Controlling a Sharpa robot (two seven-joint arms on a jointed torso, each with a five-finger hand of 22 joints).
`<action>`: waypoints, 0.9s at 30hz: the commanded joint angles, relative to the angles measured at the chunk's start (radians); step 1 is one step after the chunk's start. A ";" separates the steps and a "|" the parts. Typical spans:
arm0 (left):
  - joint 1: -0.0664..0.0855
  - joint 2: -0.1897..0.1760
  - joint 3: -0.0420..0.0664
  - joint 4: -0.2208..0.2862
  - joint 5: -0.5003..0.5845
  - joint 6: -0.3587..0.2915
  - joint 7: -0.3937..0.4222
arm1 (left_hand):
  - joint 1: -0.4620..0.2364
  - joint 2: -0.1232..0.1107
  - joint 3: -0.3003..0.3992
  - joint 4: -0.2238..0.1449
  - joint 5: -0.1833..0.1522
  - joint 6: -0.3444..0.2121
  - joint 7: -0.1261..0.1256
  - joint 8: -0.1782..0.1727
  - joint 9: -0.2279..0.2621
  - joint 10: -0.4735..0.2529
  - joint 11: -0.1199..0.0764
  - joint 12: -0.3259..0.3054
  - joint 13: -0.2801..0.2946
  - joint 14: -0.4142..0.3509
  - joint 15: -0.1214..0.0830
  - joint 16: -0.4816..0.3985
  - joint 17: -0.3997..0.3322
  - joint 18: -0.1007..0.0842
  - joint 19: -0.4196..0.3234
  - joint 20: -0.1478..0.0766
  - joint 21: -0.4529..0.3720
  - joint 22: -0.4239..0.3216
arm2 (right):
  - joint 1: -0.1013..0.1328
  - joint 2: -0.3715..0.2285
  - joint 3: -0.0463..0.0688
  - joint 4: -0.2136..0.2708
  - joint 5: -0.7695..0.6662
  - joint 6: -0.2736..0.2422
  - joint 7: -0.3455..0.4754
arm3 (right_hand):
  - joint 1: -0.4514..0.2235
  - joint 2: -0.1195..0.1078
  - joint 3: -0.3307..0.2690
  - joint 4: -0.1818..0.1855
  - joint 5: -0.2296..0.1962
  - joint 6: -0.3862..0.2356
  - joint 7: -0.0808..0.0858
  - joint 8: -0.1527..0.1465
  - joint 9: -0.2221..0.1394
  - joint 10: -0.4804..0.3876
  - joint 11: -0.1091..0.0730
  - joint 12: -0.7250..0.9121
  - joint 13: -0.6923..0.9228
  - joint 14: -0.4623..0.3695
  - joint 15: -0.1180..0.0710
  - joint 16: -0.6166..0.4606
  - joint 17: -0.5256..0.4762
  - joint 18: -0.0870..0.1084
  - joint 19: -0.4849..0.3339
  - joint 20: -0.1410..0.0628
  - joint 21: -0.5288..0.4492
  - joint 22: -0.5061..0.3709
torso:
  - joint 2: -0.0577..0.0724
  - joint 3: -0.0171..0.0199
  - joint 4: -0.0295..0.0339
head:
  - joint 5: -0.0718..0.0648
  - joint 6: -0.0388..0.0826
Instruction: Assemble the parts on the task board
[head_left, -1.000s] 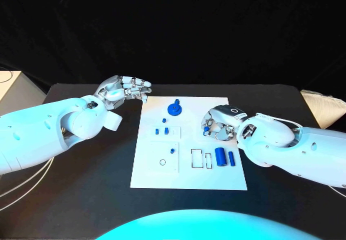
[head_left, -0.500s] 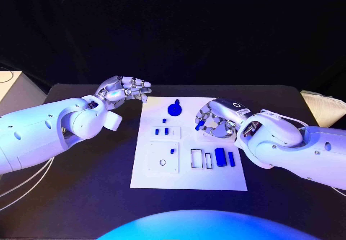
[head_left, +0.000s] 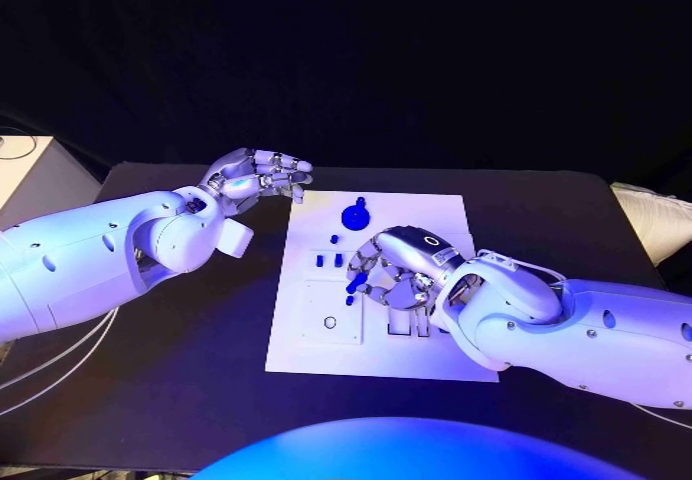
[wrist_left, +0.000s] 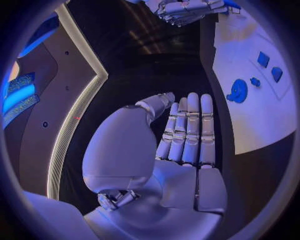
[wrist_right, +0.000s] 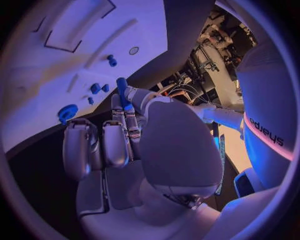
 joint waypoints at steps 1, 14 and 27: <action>0.000 0.004 0.001 0.002 0.006 0.017 0.004 | 0.001 0.008 0.003 0.000 0.002 0.002 0.006 -0.005 -0.002 0.001 0.004 -0.007 -0.001 0.007 0.001 -0.006 0.001 0.004 0.001 0.003 -0.004 0.000 | -0.019 0.017 -0.001 -0.006 -0.037 0.007 0.043 | -0.001 0.012 0.029 -0.025 0.006 -0.005 0.003 0.004 0.052 0.065 -0.055 0.005 0.025 0.013 -0.004 0.001 -0.002 -0.005 0.032 -0.005 -0.001 0.103 | 0.000 -0.0002 0.0018 | 0.008 -0.004; 0.000 0.011 0.000 -0.001 0.007 0.021 0.003 | 0.001 0.008 0.003 0.000 0.002 0.002 0.006 -0.005 -0.002 0.001 0.004 -0.007 -0.001 0.007 0.001 -0.006 0.001 0.004 0.001 0.003 -0.004 0.000 | -0.051 0.064 -0.005 -0.046 -0.076 0.038 0.025 | -0.006 0.012 0.034 -0.031 0.010 -0.007 0.004 0.005 0.055 0.066 -0.054 0.003 0.027 0.012 -0.004 0.000 -0.005 -0.004 0.031 -0.005 -0.003 0.102 | 0.000 -0.0005 -0.0008 | 0.016 -0.009; -0.001 0.013 0.000 -0.001 0.007 0.021 0.003 | 0.001 0.008 0.003 0.000 0.002 0.002 0.006 -0.005 -0.002 0.001 0.004 -0.007 -0.001 0.007 0.001 -0.006 0.001 0.004 0.001 0.003 -0.004 0.000 | -0.067 0.097 -0.009 -0.073 -0.109 0.066 -0.003 | -0.009 0.012 0.035 -0.033 0.012 -0.008 0.004 0.006 0.056 0.066 -0.054 0.001 0.027 0.012 -0.004 0.000 -0.006 -0.004 0.031 -0.005 -0.004 0.102 | 0.001 0.0015 0.0000 | 0.021 -0.014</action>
